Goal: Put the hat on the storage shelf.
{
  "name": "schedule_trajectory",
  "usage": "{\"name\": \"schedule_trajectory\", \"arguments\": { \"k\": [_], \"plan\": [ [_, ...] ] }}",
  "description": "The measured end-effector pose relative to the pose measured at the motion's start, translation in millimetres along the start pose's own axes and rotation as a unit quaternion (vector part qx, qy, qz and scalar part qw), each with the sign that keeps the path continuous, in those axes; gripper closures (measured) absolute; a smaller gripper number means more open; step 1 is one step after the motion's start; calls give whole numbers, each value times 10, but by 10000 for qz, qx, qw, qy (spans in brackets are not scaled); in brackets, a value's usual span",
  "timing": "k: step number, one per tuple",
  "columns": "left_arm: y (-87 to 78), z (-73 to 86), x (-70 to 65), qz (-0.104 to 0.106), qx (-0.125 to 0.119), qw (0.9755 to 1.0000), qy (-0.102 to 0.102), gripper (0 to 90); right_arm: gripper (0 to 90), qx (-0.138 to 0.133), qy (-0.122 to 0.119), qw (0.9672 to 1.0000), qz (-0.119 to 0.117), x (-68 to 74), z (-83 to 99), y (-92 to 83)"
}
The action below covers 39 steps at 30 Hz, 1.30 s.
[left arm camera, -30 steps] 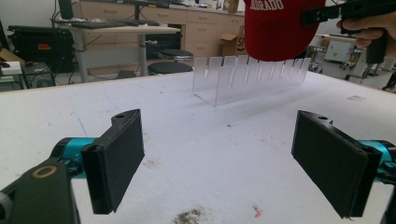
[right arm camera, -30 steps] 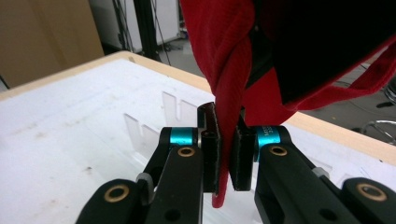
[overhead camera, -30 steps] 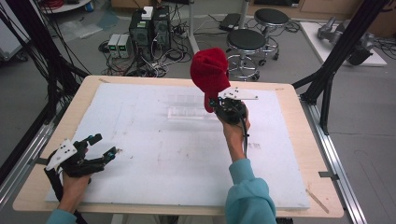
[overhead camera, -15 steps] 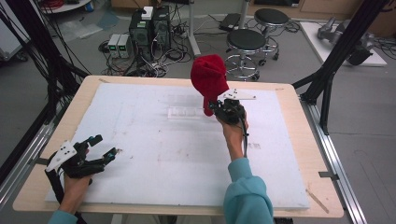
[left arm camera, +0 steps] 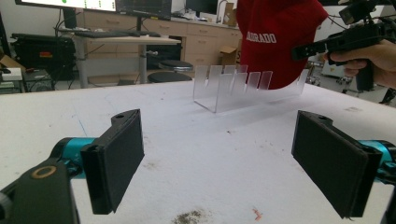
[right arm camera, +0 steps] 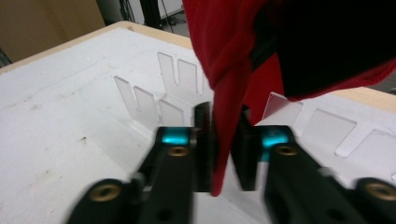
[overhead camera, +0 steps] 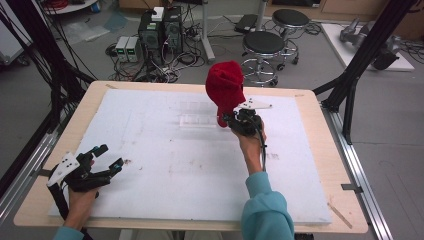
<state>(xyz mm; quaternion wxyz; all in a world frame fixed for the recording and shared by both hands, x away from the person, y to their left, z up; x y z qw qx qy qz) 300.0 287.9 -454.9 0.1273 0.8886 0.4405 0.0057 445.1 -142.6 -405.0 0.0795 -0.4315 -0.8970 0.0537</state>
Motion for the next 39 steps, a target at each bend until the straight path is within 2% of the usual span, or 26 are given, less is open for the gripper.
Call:
{"name": "schedule_trajectory", "arguments": {
  "k": [6,8,11,15,20,24,27,32,35,39],
  "plan": [
    [-4,-1,2,3,-3,10000,-20,170,275,28,120,9996,252,36,-42,-72],
    [-4,-2,10,-23,-12,10000,-45,170,188,98,103,9995,286,71,-76,-133],
    [-7,-3,15,-23,-15,10000,-63,170,128,94,25,9996,253,127,-152,-272],
    [-3,-2,3,2,-20,10000,-28,170,124,-206,-308,9989,302,211,-219,-539],
    [-8,-2,6,5,-32,10000,-30,170,118,-292,-294,9985,350,208,-258,-887],
    [-14,-3,-4,21,-65,10000,15,170,118,-742,-406,9957,373,213,-283,-1229],
    [-17,-3,-16,39,-84,9999,65,170,118,-678,-434,9959,417,181,-200,-1443],
    [-23,-4,-24,44,-112,9999,105,170,118,-1068,-454,9918,529,119,30,-1801],
    [-28,-5,-29,51,-146,9998,145,169,118,-1299,-492,9886,574,123,244,-1908],
    [-36,-7,-40,59,-184,9996,219,168,113,-1502,-496,9854,632,153,530,-1927]
  ]
}}
Point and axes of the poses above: each handheld gripper's, and its own axes: y roughly forward along the jaws, z roughly out of its underside, x roughly to its left, the point moved 4 cm from there along y, roughly forward along the jaws, and after that the axes turned 15 degrees about -x, right-handed, at the moved point
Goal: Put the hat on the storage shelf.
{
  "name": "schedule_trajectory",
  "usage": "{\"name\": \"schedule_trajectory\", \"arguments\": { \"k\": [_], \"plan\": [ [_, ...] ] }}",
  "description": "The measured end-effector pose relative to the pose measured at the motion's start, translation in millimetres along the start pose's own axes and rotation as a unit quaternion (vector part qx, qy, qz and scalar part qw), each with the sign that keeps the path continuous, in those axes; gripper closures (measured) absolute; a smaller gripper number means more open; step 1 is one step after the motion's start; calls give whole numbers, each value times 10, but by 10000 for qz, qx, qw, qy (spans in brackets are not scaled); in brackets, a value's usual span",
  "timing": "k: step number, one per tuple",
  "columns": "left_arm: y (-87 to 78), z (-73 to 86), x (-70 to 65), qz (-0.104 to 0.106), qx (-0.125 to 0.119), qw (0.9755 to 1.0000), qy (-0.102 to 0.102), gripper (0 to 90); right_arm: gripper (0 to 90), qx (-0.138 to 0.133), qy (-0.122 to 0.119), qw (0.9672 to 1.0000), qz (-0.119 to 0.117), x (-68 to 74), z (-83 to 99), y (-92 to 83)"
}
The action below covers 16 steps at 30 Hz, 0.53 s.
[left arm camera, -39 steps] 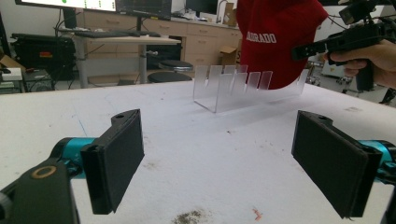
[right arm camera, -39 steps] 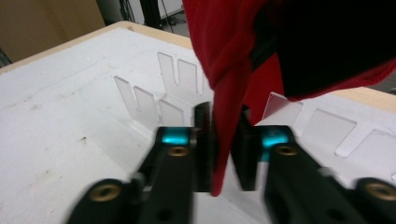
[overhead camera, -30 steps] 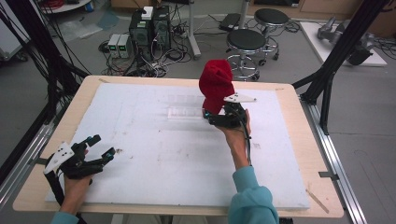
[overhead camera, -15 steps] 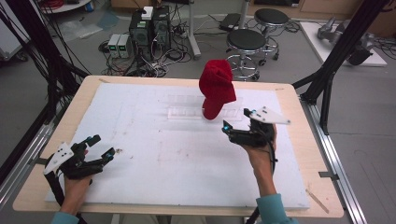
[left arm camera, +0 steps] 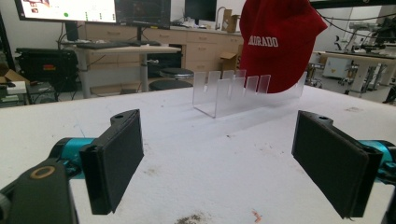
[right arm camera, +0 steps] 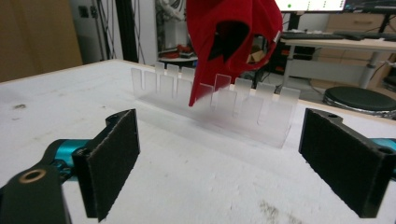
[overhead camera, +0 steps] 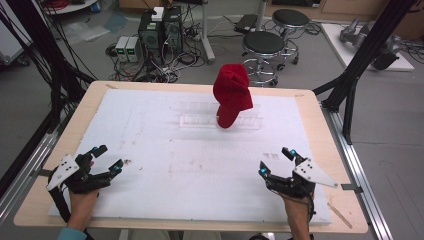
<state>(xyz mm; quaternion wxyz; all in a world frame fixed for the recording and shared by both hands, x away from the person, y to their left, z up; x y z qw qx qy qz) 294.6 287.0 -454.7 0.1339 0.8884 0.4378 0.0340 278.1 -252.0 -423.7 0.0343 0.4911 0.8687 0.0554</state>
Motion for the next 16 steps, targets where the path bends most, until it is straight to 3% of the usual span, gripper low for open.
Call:
{"name": "schedule_trajectory", "arguments": {
  "k": [3,4,8,16],
  "plan": [
    [-4,-1,-14,15,-33,10000,55,167,113,-142,65,9998,117,30,152,-29],
    [-5,-1,-17,15,-39,10000,72,167,113,-169,-31,9997,167,24,177,-30],
    [-6,-2,-14,7,-54,10000,56,166,113,-130,-46,9995,301,9,311,-32],
    [-10,-3,-15,12,-56,10000,69,162,113,-192,17,9990,399,-23,321,-32]
  ]
}}
Point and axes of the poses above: each handheld gripper's, and its own axes: y roughly forward along the jaws, z roughly out of its underside, x roughly to its left, the point moved 4 cm from there along y, roughly forward along the jaws, and after that the axes turned 15 degrees about -x, right-handed, at the moved point
